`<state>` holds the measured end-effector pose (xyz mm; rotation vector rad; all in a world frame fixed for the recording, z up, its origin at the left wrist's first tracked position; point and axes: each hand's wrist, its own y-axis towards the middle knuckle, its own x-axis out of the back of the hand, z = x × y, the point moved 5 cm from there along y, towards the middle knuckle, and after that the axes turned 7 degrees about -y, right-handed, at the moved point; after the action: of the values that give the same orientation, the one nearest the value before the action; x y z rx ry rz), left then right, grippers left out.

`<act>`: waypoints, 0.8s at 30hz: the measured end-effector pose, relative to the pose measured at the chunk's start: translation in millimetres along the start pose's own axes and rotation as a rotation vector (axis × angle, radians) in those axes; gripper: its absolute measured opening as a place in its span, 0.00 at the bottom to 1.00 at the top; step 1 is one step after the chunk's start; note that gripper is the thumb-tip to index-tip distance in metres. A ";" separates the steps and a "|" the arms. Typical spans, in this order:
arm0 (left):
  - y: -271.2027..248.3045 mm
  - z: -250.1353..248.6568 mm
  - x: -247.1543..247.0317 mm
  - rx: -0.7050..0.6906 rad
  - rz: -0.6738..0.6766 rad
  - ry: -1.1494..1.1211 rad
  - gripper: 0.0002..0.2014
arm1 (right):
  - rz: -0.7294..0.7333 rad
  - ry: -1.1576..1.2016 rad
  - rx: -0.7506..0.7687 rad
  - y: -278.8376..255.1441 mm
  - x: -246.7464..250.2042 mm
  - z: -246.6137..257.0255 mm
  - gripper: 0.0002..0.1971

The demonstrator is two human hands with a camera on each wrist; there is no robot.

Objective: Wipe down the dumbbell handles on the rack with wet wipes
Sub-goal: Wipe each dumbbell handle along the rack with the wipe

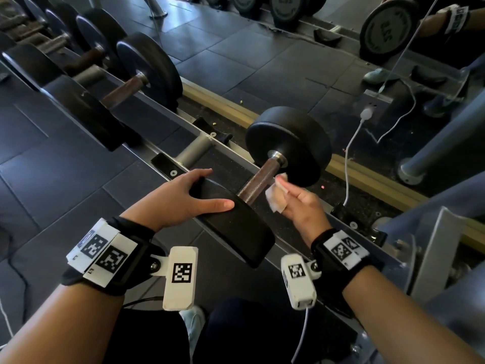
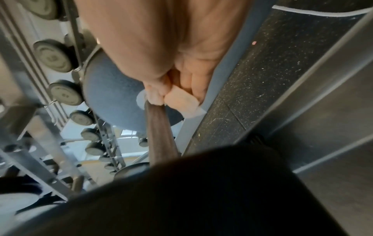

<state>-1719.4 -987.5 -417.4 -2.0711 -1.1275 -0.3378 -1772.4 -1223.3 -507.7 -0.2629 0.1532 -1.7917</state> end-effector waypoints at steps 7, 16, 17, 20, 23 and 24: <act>-0.1 0.2 0.1 0.002 -0.004 0.000 0.57 | 0.020 -0.130 0.001 -1.0 -25.3 -10.4 0.19; 0.4 0.2 0.0 -0.020 0.012 -0.014 0.56 | -0.029 -0.227 -0.064 9.5 -5.3 -7.5 0.09; 0.0 0.1 -0.3 -0.021 0.011 -0.011 0.56 | -0.031 -0.252 -0.063 14.0 -6.5 -3.8 0.09; -0.1 0.3 -0.7 -0.021 -0.001 0.000 0.56 | -0.024 -0.212 -0.031 14.9 -15.0 0.4 0.10; 0.7 0.1 -0.6 -0.013 0.003 -0.004 0.55 | 0.017 -0.279 0.028 -6.6 -24.6 -5.4 0.12; 0.8 0.1 -0.8 -0.011 0.005 -0.006 0.55 | 0.064 -0.311 0.034 -13.5 -27.1 -9.2 0.12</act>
<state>-1719.2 -988.2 -418.3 -2.0860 -1.1261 -0.3362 -1781.6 -1194.1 -515.9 -0.5023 -0.0897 -1.6655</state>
